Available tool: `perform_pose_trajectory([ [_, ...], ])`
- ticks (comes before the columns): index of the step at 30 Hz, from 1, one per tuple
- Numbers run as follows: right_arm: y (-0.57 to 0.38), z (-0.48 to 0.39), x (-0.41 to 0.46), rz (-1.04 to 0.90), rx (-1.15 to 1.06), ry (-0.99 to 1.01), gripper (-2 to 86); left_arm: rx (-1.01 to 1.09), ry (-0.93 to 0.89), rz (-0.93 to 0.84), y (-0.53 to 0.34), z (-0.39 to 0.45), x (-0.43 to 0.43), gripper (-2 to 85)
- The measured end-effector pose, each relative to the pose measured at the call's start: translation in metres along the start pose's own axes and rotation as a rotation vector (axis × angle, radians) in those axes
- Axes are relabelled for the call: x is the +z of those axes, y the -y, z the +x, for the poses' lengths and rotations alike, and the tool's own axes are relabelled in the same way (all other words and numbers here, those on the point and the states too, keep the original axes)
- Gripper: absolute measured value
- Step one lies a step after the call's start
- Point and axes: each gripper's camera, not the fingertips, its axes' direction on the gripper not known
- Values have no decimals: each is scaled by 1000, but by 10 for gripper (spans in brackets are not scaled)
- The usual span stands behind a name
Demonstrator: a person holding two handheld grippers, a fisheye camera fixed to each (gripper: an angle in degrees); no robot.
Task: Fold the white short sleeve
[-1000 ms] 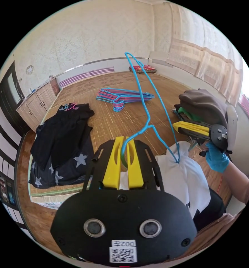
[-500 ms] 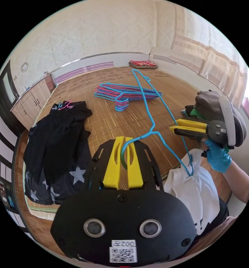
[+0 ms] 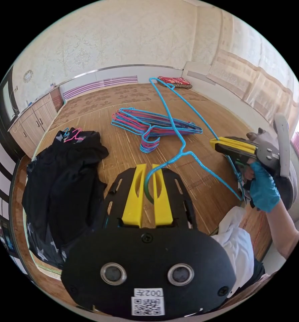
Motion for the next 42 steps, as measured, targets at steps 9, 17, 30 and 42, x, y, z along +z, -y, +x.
perform_pose_trajectory([
  [9,135,-9,87,-89,-334,-321,-7,41,25,-82,98,-3,88,22],
  [17,177,-16,167,-134,-472,-403,2,131,124,-119,120,17,159,39],
  [30,207,-9,193,-152,-499,-355,74,85,64,-112,123,5,179,40],
  [42,222,16,158,-69,-439,114,87,50,19,-146,131,6,190,32],
])
